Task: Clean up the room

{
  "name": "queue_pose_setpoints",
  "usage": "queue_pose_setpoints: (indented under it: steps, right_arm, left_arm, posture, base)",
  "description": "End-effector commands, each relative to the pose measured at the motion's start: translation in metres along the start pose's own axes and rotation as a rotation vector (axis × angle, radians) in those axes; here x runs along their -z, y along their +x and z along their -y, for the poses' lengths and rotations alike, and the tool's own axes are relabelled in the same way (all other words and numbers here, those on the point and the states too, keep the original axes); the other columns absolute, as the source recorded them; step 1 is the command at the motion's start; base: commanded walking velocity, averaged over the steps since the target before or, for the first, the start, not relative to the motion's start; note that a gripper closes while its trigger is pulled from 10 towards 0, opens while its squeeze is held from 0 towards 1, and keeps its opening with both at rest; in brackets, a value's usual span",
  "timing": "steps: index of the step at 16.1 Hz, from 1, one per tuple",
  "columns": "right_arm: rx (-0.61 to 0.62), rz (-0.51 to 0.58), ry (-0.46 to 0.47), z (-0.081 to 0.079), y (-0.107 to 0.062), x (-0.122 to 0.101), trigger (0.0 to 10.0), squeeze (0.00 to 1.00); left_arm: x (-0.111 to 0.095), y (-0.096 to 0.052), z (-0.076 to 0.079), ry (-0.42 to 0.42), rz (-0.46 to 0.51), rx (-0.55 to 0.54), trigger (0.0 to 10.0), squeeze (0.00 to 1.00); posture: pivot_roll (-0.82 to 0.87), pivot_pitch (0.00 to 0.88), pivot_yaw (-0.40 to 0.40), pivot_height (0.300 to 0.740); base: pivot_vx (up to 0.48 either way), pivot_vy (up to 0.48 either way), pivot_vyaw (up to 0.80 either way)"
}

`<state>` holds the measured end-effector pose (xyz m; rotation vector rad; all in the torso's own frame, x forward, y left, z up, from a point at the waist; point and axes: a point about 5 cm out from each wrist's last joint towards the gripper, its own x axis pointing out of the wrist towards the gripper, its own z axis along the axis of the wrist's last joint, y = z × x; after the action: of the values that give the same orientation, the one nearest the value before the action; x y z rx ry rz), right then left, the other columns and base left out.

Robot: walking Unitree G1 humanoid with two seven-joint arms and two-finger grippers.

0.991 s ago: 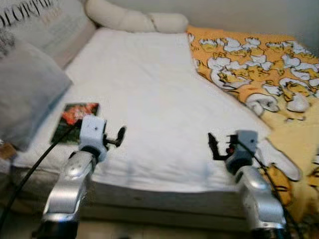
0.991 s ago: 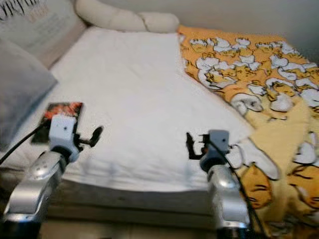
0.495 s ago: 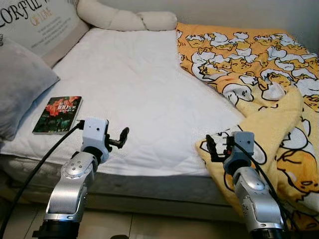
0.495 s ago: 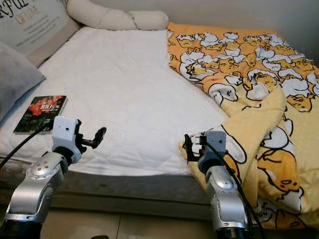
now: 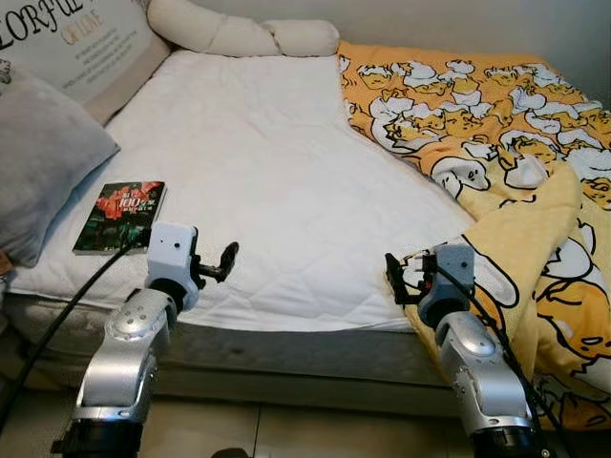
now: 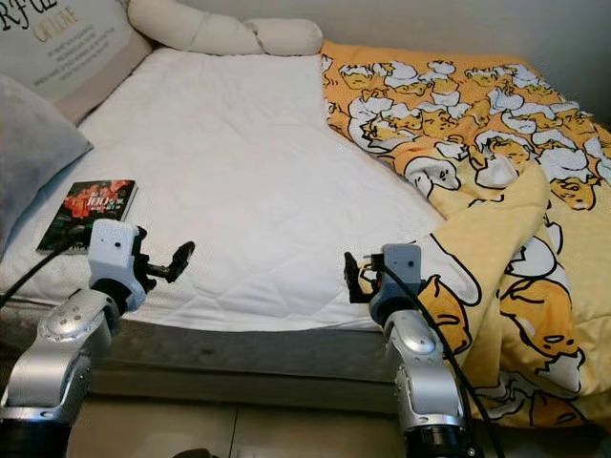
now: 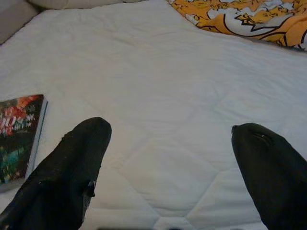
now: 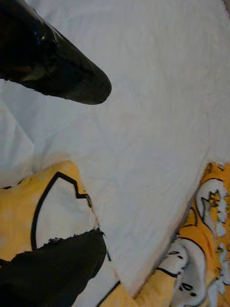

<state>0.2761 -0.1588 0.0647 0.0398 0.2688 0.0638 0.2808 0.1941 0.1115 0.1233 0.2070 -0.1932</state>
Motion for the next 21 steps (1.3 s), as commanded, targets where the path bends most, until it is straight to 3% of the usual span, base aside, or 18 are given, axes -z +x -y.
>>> queue_pose_setpoints:
  steps: [1, 7, 15, 18, 20, 21]
  right_arm:
    - [-0.007, 0.009, -0.01, -0.003, 0.004, -0.005, 10.0, 0.0]
    - [-0.011, 0.009, -0.026, 0.003, 0.005, -0.007, 10.0, 0.0]
    - [-0.154, 0.013, -0.087, -0.014, 0.004, -0.007, 10.0, 0.0]
    - [-0.171, -0.008, -0.028, -0.011, -0.004, -0.004, 10.0, 0.0]
    - [-0.177, -0.017, -0.028, -0.01, -0.01, -0.001, 10.0, 0.0]
    - [-0.184, -0.015, -0.001, -0.01, -0.012, -0.001, 10.0, 0.0]
  left_arm:
    - [-0.005, 0.004, 0.001, 0.013, 0.004, 0.016, 10.0, 0.0]
    - [-0.004, 0.006, 0.005, 0.012, 0.008, 0.024, 10.0, 0.0]
    - [-0.007, 0.007, 0.003, 0.041, 0.007, 0.019, 10.0, 0.0]
    - [-0.013, 0.004, 0.005, 0.06, 0.015, 0.022, 10.0, 0.0]
    - [-0.013, -0.002, 0.008, 0.144, 0.005, 0.06, 10.0, 0.0]
    - [-0.008, -0.006, 0.009, 0.148, -0.013, 0.073, 10.0, 0.0]
  posture:
    - [0.08, 0.0, 0.007, 0.74]
    - [0.07, 0.0, 0.004, 0.74]
    - [0.09, 0.0, 0.01, 0.74]
    - [0.12, 0.0, -0.002, 0.74]
    - [0.12, 0.0, -0.002, 0.74]
    - [0.12, 0.0, 0.004, 0.74]
  base:
    - [0.3, 0.0, 0.0]
    - [0.301, 0.0, -0.53]
    - [0.185, 0.0, 0.0]
    - [0.0, 0.0, 0.0]
    - [0.0, 0.0, 0.0]
    - [0.0, 0.0, 0.0]
